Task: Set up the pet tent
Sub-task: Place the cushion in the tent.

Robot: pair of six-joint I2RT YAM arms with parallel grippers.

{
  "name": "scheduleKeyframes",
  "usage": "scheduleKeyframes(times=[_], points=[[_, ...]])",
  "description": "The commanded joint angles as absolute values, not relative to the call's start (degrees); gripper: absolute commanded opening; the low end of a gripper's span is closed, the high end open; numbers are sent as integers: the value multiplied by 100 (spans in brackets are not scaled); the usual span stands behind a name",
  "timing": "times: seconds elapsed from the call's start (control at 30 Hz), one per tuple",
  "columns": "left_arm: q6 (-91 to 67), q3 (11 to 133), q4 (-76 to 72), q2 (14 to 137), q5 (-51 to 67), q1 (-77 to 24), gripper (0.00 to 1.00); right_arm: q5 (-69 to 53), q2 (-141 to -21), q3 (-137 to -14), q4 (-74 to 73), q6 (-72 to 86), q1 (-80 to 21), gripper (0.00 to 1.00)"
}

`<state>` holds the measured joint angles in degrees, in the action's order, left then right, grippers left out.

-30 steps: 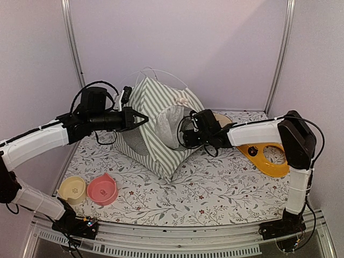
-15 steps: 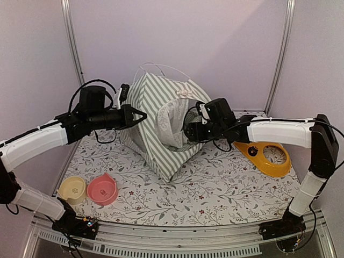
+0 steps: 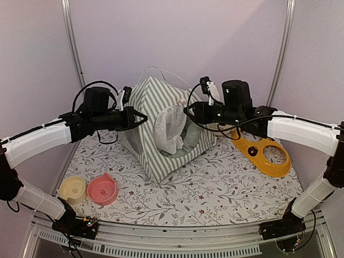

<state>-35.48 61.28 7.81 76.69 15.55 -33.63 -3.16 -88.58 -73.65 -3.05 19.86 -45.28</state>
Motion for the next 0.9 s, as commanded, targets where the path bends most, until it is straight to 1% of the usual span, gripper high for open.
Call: scheduleKeyframes(times=[0.0, 0.03, 0.07, 0.1, 0.17, 0.23, 0.33, 0.43, 0.5, 0.53, 0.57, 0.63, 0.67, 0.7, 0.83, 0.87], points=[[-3842, 6163, 1052, 7777, 1587, -3242, 0, 297, -9135, -7525, -828, 2131, -4625, 30], [-3850, 6176, 1066, 7784, 1604, -3243, 0, 694, -9300, -7653, -1109, 2101, -4742, 16], [-3850, 6171, 1072, 7760, 1620, -3243, 0, 1091, -9435, -7681, -1297, 2061, -4833, 6], [-3851, 6170, 1078, 7744, 1630, -3243, 0, 1308, -9547, -7613, -1364, 2055, -4898, 2], [-3847, 6170, 1087, 7721, 1662, -3243, 0, 1336, -9723, -7348, -1139, 2110, -4906, 1], [-3850, 6181, 1062, 7723, 1712, -3243, 0, 1515, -10046, -7218, -751, 2064, -4871, 2], [-3851, 6210, 1035, 7762, 1792, -3243, 0, 1879, -11012, -7724, -752, 1960, -4629, 0], [-3834, 6258, 1137, 7660, 1749, -3228, 0, 2748, -12269, -8391, -1448, 1868, -4295, 0], [-3764, 6296, 1188, 7571, 1740, -3194, 0, 2744, -12718, -8576, -1755, 1877, -4082, 0], [-3739, 6312, 1210, 7551, 1802, -3170, 0, 2711, -12834, -8662, -1873, 1886, -4060, 2], [-3697, 6350, 1227, 7569, 1889, -3154, 0, 2590, -12854, -8699, -1918, 1876, -4097, 7], [-3597, 6414, 1232, 7666, 2054, -3133, 0, 2104, -12655, -8584, -1703, 1818, -4245, 22], [-3575, 6400, 1202, 7698, 2105, -3129, 0, 1752, -12455, -8415, -1483, 1784, -4284, 27], [-3562, 6361, 1158, 7741, 2154, -3110, 0, 1485, -12175, -8219, -1262, 1813, -4327, 30], [-3616, 6135, 1019, 7844, 2280, -2895, 0, 804, -10626, -7040, 133, 1997, -4427, 51], [-3572, 6126, 1065, 7859, 2234, -2852, 0, 721, -10270, -6674, 454, 2009, -4430, 55]])
